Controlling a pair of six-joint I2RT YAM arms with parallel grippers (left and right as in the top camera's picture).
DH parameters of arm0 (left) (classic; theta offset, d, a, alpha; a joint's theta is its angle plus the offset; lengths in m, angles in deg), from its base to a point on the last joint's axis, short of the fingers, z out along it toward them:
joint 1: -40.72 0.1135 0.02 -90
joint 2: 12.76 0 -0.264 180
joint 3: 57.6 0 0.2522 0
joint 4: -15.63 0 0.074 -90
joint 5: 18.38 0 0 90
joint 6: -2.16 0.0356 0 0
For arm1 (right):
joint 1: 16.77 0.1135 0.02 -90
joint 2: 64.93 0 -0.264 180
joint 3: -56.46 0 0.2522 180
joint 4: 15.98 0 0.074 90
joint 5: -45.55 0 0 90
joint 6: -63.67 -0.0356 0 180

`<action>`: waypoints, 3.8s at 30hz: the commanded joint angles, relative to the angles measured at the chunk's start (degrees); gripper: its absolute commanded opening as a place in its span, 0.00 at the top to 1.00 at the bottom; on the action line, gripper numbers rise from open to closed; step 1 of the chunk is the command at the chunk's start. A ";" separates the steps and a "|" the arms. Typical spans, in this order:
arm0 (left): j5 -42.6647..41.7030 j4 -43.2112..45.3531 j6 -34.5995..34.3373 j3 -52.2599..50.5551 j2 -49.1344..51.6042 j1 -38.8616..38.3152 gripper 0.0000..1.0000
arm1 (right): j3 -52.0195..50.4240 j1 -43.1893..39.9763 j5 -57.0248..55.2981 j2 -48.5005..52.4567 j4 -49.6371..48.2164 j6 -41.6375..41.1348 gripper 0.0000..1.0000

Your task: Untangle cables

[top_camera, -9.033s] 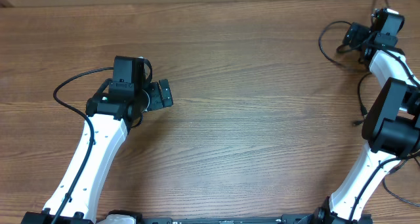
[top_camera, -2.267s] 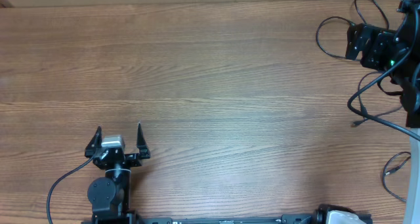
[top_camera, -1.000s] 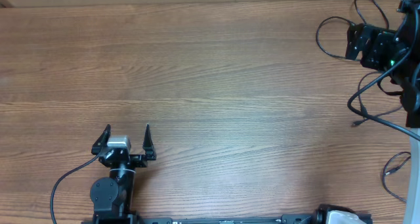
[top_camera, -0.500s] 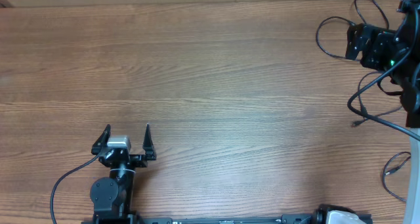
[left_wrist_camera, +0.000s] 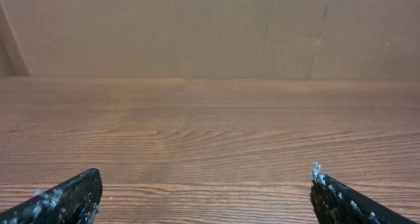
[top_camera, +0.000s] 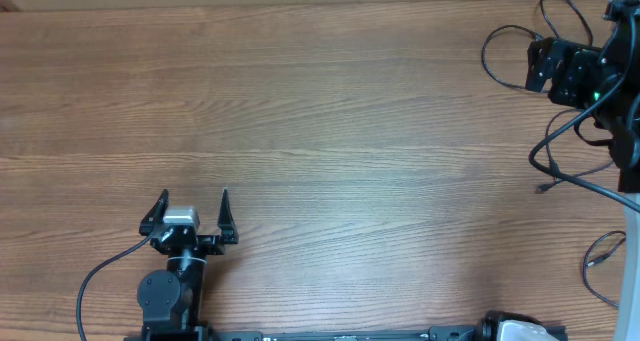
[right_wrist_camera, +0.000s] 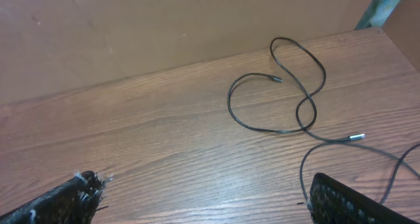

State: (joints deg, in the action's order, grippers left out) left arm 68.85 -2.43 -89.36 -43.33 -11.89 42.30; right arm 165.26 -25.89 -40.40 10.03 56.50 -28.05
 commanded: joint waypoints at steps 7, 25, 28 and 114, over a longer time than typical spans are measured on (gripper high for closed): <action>0.24 -0.13 -0.17 -0.20 -0.66 -0.07 0.00 | -9.44 0.17 5.46 -4.87 -10.23 -2.14 0.00; 0.26 -0.13 -0.17 -0.20 -0.66 -0.07 0.00 | -61.53 0.74 9.53 -30.40 -58.40 -10.08 0.00; 0.24 -0.13 -0.17 -0.20 -0.66 -0.07 0.00 | -69.72 1.51 9.46 -33.90 -68.63 -13.29 0.00; 0.26 -0.15 -0.17 -0.20 -0.66 -0.07 0.00 | -94.60 5.27 5.90 -74.84 -54.69 4.76 0.00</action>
State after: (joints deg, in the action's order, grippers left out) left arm 68.85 -2.43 -89.36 -43.33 -11.89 42.28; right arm 71.28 -21.69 -32.90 -64.20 1.88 -23.30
